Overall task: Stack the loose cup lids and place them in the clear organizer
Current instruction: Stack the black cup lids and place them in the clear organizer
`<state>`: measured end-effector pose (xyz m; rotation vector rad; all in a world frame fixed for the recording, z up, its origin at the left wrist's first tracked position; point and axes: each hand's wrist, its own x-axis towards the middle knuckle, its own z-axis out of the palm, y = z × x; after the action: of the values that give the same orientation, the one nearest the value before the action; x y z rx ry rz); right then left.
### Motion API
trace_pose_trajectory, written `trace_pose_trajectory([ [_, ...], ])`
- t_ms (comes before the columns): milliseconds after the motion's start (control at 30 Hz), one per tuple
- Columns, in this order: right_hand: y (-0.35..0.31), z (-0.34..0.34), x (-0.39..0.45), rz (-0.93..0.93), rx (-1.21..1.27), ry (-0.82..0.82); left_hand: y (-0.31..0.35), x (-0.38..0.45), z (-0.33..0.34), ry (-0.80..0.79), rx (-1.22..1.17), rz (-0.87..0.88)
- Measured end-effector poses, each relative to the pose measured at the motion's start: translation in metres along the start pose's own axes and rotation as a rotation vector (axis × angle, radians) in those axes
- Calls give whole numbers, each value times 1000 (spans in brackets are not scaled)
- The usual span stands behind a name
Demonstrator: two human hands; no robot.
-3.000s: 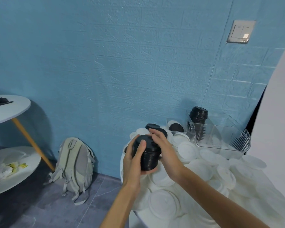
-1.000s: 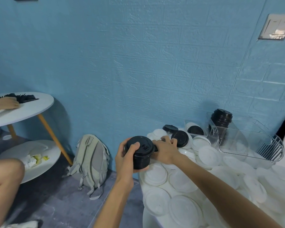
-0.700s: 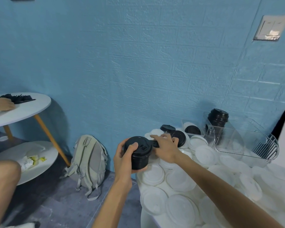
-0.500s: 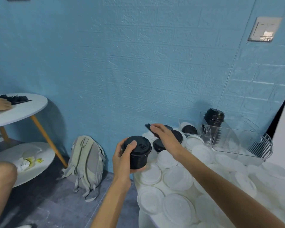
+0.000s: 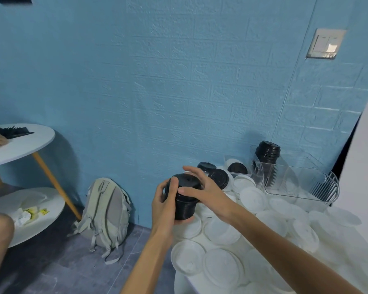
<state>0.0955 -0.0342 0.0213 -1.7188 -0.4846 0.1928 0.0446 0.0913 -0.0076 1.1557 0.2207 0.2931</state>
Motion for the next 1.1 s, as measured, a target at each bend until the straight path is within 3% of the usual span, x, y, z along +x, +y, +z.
trace_pose_trajectory([
  [267,-4,-2,-8,17,163,17,1,-2,11,-29,17,-7],
  [533,-6,6,-10,101,448,275,2,-7,26,-57,-60,-66],
  [733,0,5,-7,123,412,396,0,-6,35,-27,-38,-50],
  [1100,9,11,-9,60,437,374,-10,-3,34,31,-111,-67],
])
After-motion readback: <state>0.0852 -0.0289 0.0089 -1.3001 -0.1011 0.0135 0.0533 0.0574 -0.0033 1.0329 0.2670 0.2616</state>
